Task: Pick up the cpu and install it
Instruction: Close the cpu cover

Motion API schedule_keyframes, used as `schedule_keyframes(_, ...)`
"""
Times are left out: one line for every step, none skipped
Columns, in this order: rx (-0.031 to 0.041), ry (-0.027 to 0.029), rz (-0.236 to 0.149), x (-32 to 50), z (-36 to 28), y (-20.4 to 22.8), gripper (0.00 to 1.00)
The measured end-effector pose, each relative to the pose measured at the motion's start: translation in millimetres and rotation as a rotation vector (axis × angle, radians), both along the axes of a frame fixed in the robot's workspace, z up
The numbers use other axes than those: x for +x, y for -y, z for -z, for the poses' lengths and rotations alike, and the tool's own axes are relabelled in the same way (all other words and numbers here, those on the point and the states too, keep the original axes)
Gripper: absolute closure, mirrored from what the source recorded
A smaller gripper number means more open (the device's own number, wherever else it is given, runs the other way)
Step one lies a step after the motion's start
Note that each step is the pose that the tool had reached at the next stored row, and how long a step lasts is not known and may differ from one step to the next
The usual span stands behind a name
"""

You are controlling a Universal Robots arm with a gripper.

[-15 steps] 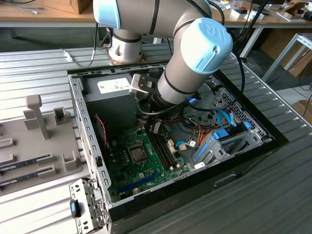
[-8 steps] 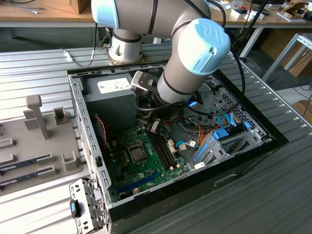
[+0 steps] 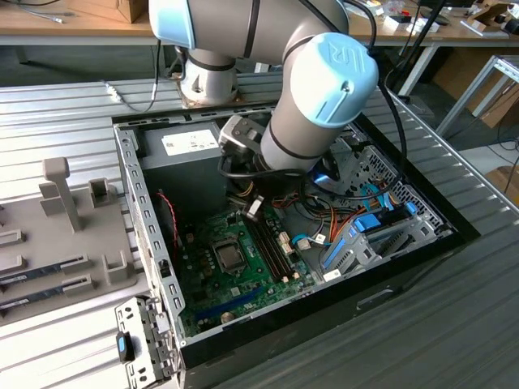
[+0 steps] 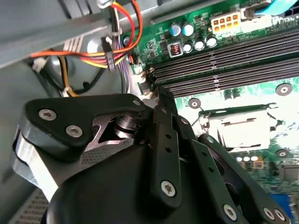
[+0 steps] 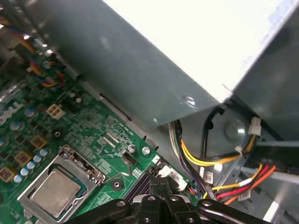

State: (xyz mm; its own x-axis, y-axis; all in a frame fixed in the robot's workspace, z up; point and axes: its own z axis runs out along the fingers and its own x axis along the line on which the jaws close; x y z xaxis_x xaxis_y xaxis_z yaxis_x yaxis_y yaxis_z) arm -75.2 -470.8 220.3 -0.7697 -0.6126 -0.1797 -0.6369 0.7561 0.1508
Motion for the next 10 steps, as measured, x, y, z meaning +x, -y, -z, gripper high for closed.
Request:
schedule_keyframes(0.0001, -0.0001, 0.028, 0.0, 0.4, 0.0, 0.89)
schedule_keyframes(0.0001, 0.0000, 0.048, 0.0, 0.7, 0.0, 0.89)
schedule_keyframes(0.0001, 0.0000, 0.090, 0.0, 1.3, 0.0, 0.89)
schedule_keyframes(0.0002, 0.0001, 0.119, 0.0, 1.8, 0.0, 0.89)
schedule_keyframes(0.0001, 0.0001, 0.145, 0.0, 2.2, 0.0, 0.89)
schedule_keyframes(0.0002, 0.0000, 0.164, 0.0, 2.5, 0.0, 0.89)
schedule_keyframes(0.0002, 0.0000, 0.200, 0.0, 3.0, 0.0, 0.89)
schedule_keyframes(0.0002, 0.0000, 0.222, 0.0, 3.3, 0.0, 0.89)
schedule_keyframes(0.0001, 0.0001, 0.241, 0.0, 3.6, 0.0, 0.89)
schedule_keyframes(0.0002, 0.0001, 0.269, 0.0, 4.0, 0.0, 0.89)
